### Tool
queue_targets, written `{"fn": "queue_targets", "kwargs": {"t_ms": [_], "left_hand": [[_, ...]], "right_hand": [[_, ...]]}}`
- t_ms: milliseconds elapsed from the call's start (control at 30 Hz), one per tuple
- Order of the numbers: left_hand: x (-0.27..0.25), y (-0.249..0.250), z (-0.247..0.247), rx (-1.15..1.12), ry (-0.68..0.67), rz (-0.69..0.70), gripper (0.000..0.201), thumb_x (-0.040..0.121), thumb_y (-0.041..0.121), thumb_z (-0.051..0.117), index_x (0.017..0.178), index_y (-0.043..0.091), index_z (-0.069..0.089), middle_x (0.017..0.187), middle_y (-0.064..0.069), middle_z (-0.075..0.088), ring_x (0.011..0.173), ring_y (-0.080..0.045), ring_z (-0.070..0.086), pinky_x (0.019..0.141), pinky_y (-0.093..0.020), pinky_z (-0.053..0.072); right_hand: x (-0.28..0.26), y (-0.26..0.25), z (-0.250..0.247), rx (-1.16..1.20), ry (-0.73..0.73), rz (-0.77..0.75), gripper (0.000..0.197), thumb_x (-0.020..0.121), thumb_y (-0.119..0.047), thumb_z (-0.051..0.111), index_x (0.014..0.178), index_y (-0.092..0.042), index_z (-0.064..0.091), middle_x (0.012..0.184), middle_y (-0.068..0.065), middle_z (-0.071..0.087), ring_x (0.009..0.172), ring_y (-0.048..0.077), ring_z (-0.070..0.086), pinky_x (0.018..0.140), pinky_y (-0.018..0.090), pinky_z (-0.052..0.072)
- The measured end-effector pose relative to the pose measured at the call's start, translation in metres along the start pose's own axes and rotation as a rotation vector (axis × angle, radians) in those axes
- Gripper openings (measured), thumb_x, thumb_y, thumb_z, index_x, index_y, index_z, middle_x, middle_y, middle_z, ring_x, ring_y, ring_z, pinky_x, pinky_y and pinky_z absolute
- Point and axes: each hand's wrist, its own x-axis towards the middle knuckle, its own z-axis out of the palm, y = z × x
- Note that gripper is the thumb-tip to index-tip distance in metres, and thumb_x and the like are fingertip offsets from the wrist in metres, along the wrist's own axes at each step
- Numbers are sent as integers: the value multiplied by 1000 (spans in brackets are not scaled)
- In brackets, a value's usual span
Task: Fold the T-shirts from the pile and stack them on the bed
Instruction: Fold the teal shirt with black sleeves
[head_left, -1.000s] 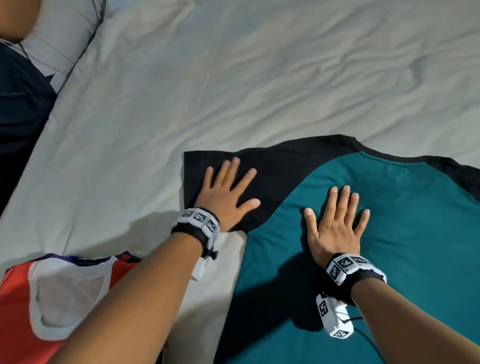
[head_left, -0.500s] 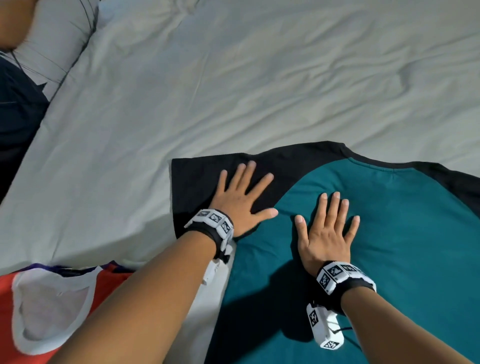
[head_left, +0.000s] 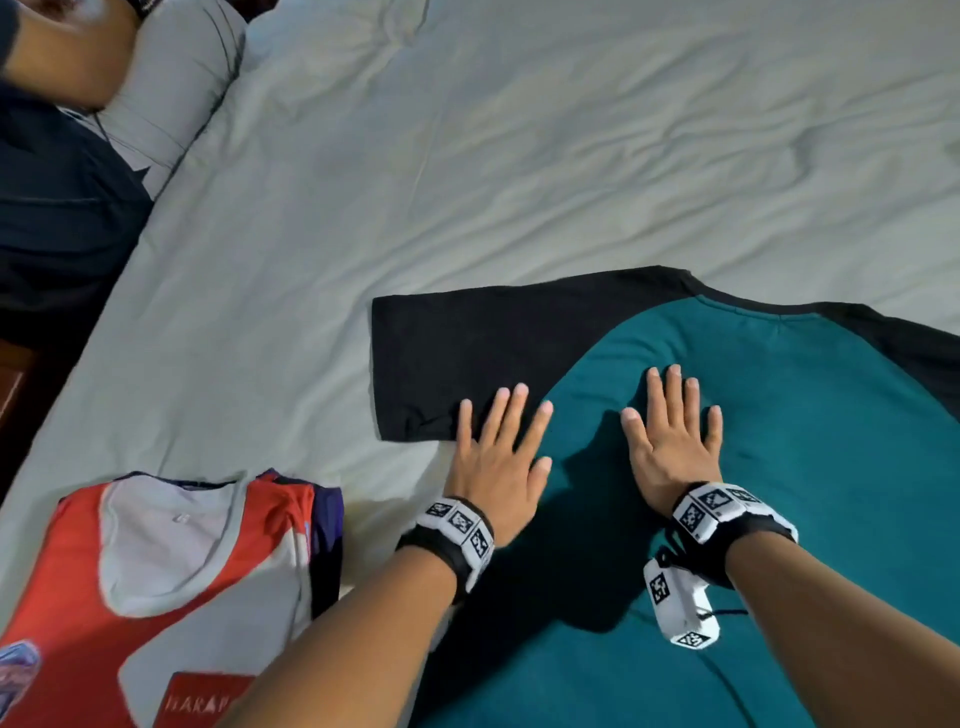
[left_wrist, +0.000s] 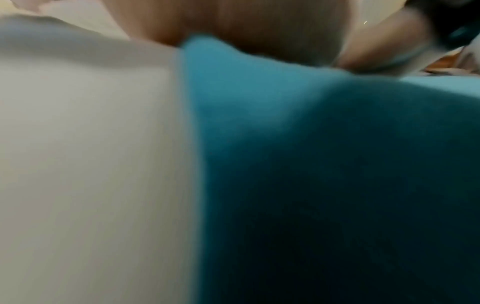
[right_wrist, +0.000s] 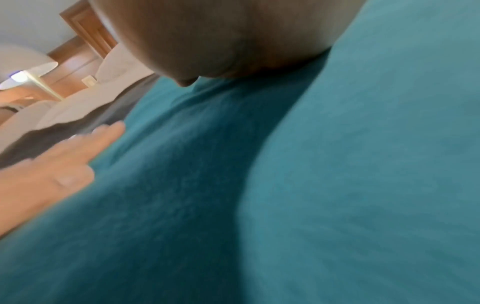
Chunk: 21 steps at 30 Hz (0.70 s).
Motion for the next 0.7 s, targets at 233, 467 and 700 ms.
{"fn": "queue_targets", "kwargs": {"t_ms": [233, 467, 700], "left_hand": [[-29, 69, -12, -83, 70, 72, 72, 104, 42, 30, 164, 20, -3, 169, -14, -16, 156, -32, -13, 122, -64, -1], [-44, 98, 8, -42, -20, -185, 76, 97, 39, 31, 163, 21, -2, 170, -14, -10, 157, -34, -9, 121, -65, -4], [-60, 243, 16, -229, 24, 199, 73, 95, 40, 25, 164, 21, 10, 171, -12, -6, 158, -31, -6, 122, -62, 8]], "right_hand": [[-89, 29, 9, -124, 15, -118, 66, 102, -54, 9, 162, -29, -5, 168, 2, -17, 153, 21, -23, 124, 46, -13], [-147, 123, 14, -117, 15, 131, 67, 102, -61, 14, 159, -38, -14, 166, -3, -26, 152, 20, -27, 122, 47, -18], [-155, 206, -30, -209, 60, 20, 63, 102, -61, 7, 157, -41, -18, 165, -1, -28, 151, 21, -29, 122, 46, -18]]}}
